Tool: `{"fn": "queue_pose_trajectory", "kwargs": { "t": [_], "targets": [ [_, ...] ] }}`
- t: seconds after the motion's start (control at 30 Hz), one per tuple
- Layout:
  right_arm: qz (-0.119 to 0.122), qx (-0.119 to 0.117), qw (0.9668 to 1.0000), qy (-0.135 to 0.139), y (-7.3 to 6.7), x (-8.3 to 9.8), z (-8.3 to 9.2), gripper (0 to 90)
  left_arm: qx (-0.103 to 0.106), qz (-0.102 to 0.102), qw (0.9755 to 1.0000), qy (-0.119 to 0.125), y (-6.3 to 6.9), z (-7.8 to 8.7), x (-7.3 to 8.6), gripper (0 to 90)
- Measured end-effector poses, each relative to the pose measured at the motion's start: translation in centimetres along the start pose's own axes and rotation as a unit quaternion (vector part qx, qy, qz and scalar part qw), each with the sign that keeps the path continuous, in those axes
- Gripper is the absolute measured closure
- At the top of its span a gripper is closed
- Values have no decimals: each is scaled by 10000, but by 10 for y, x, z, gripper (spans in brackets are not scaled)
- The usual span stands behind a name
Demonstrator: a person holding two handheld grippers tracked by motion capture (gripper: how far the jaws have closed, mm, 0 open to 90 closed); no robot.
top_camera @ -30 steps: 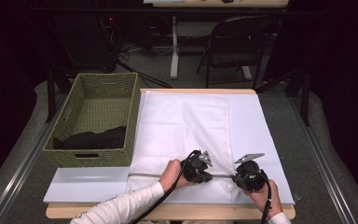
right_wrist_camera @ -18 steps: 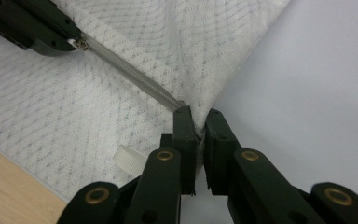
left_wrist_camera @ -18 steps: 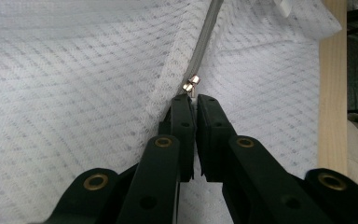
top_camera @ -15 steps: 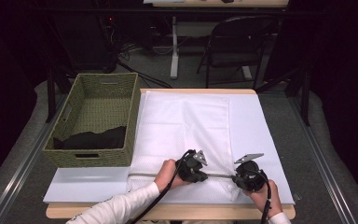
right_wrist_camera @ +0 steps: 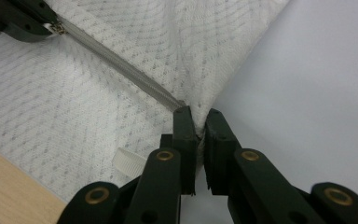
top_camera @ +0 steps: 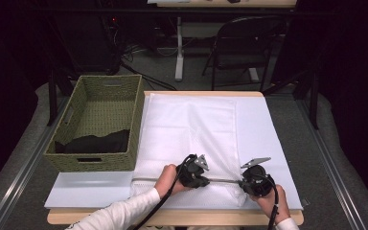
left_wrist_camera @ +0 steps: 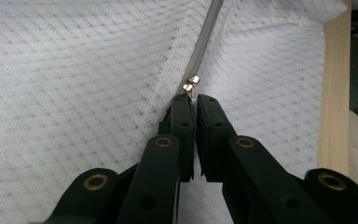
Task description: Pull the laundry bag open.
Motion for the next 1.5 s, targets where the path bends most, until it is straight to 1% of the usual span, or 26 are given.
{"fn": "queue_pose_trajectory", "kwargs": {
  "t": [0.07,0.13,0.2,0.23,0.33,0.57,0.6,0.63,0.87,0.9,0.97,1.0,1.03,1.1,1.17,1.2,1.27,1.3,1.33,1.47,1.5],
  "targets": [
    [-4,1,10000,-2,0,0,0,851,-21,-18,10000,-33,-1,2,1,866],
    [-2,-11,10000,-5,0,0,0,851,-7,9,10000,8,-1,3,2,866],
    [-4,-5,10000,-11,0,0,0,851,-33,12,10000,-26,-1,5,3,866],
    [1,-10,10000,-13,0,0,0,851,-23,36,10000,4,-1,5,4,866],
    [13,3,10000,-21,0,0,0,851,-32,64,10000,-20,-2,7,7,866],
    [9,1,10000,-33,0,0,0,851,-63,79,9999,-37,-4,13,12,866],
    [9,1,10000,-33,0,0,0,851,-39,87,9999,-39,-3,13,12,866],
    [10,2,10000,-38,0,0,-1,851,-71,66,9999,-29,-3,14,13,866],
    [22,1,10000,-70,0,1,0,851,-100,111,9999,-57,-5,19,17,866],
    [16,4,10000,-75,0,1,0,851,-115,125,9999,-29,-5,19,18,866],
    [18,4,10000,-81,1,1,-1,851,-121,133,9998,-75,-5,20,19,866],
    [16,7,10000,-78,1,1,0,851,-115,131,9998,-35,-5,21,19,866],
    [17,5,10000,-78,1,1,0,851,-124,124,9998,-74,-5,21,20,866],
    [8,13,10000,-89,0,1,0,851,-125,151,9998,-50,-6,22,20,866],
    [23,9,9999,-100,0,1,-1,852,-115,152,9998,-89,-6,24,22,866],
    [-8,6,9999,-100,0,1,0,852,-134,146,9997,-123,-7,25,22,866],
    [26,13,9999,-109,0,1,-1,852,-119,149,9998,-109,-7,26,24,866],
    [26,13,9999,-109,0,1,-1,852,-152,138,9997,-129,-7,27,25,866],
    [14,6,9999,-109,0,1,-1,852,-136,172,9997,-115,-7,27,25,866],
    [-10,5,9999,-111,-1,1,-1,851,-147,184,9996,-133,-9,30,28,866],
    [-4,10,9999,-128,-1,1,-1,852,-117,215,9996,-137,-9,31,30,866]
  ]
}}
Point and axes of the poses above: each handheld gripper's, and its own axes: z roughly backward along the jaws, x roughly out of its underside, y roughly to its right, the point moved 3 cm from there along -z, roughly forward along the jaws, and after that the axes turned 3 degrees about y, right-handed, at the moved point
